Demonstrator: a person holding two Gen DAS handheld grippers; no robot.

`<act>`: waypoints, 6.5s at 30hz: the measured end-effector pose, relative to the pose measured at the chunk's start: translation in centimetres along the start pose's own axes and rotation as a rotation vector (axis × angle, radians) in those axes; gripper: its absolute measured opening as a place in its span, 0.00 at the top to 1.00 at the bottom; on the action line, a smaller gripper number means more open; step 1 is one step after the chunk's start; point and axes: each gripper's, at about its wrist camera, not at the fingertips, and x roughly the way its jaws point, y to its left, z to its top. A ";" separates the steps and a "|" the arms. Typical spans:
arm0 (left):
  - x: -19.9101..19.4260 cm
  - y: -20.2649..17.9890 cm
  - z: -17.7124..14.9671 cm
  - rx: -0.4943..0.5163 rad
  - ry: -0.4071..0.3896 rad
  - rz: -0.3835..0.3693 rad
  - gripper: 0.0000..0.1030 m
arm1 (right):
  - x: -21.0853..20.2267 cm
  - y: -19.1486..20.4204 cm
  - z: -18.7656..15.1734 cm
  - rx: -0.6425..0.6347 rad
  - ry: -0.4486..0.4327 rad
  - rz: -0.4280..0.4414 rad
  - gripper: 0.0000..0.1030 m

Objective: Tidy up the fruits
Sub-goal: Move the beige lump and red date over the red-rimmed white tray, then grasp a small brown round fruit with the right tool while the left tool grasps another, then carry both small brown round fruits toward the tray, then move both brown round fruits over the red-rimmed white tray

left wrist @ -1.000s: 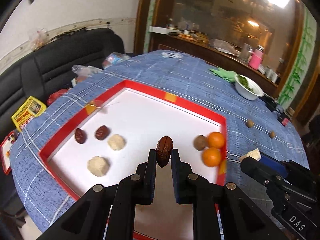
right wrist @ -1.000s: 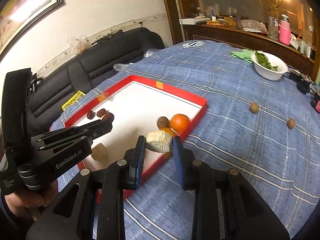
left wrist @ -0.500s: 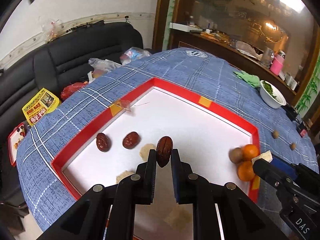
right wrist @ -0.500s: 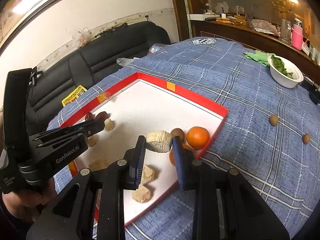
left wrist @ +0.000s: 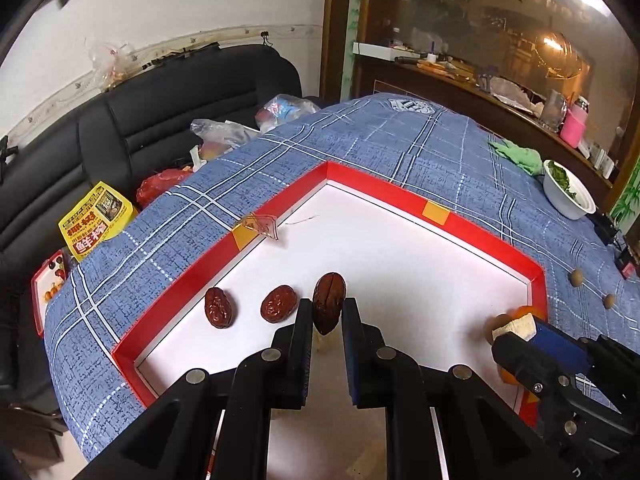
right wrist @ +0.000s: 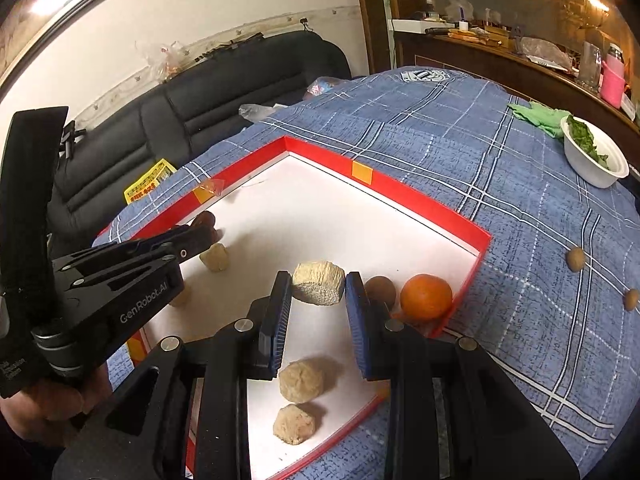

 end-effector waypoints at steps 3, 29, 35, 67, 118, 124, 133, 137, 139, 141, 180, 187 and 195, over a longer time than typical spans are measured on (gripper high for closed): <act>0.2 -0.1 0.2 0.004 0.002 0.009 0.87 | 0.2 0.0 0.1 -0.002 0.003 -0.002 0.74; 4.9 -0.2 2.9 -0.017 0.149 0.055 0.86 | 2.5 0.5 0.9 0.003 0.049 -0.038 0.73; 3.3 1.4 3.3 -0.167 0.183 0.082 0.38 | 1.2 1.2 0.4 -0.040 0.055 -0.042 0.41; 2.2 -28.5 -1.1 0.342 -0.027 -0.254 0.40 | -7.4 -28.2 -5.3 0.373 0.025 -0.442 0.81; -7.2 -21.5 -9.9 0.375 -0.124 -0.313 0.78 | -14.4 -15.8 -12.9 0.341 -0.176 -0.443 0.81; -7.1 -21.2 -10.0 0.361 -0.124 -0.283 0.78 | -14.3 -15.2 -13.0 0.313 -0.191 -0.432 0.81; -7.0 -21.0 -10.0 0.356 -0.130 -0.247 0.78 | -14.6 -14.8 -13.1 0.304 -0.214 -0.401 0.81; -7.0 -21.0 -10.0 0.353 -0.135 -0.237 0.78 | -14.6 -14.5 -13.1 0.292 -0.216 -0.394 0.81; -7.0 -21.0 -10.0 0.352 -0.138 -0.233 0.78 | -14.6 -14.4 -13.1 0.289 -0.217 -0.394 0.81; -7.1 -21.0 -10.0 0.352 -0.144 -0.229 0.78 | -14.8 -14.4 -13.1 0.287 -0.222 -0.394 0.81; -7.3 -20.5 -9.9 0.315 -0.163 -0.204 0.78 | -14.7 -13.0 -12.8 0.243 -0.240 -0.361 0.81; -8.0 -20.4 -10.0 0.312 -0.203 -0.198 0.78 | -14.6 -12.8 -12.9 0.240 -0.235 -0.370 0.81; -8.5 -20.4 -10.2 0.317 -0.232 -0.181 0.78 | -14.9 -12.8 -12.8 0.236 -0.258 -0.363 0.81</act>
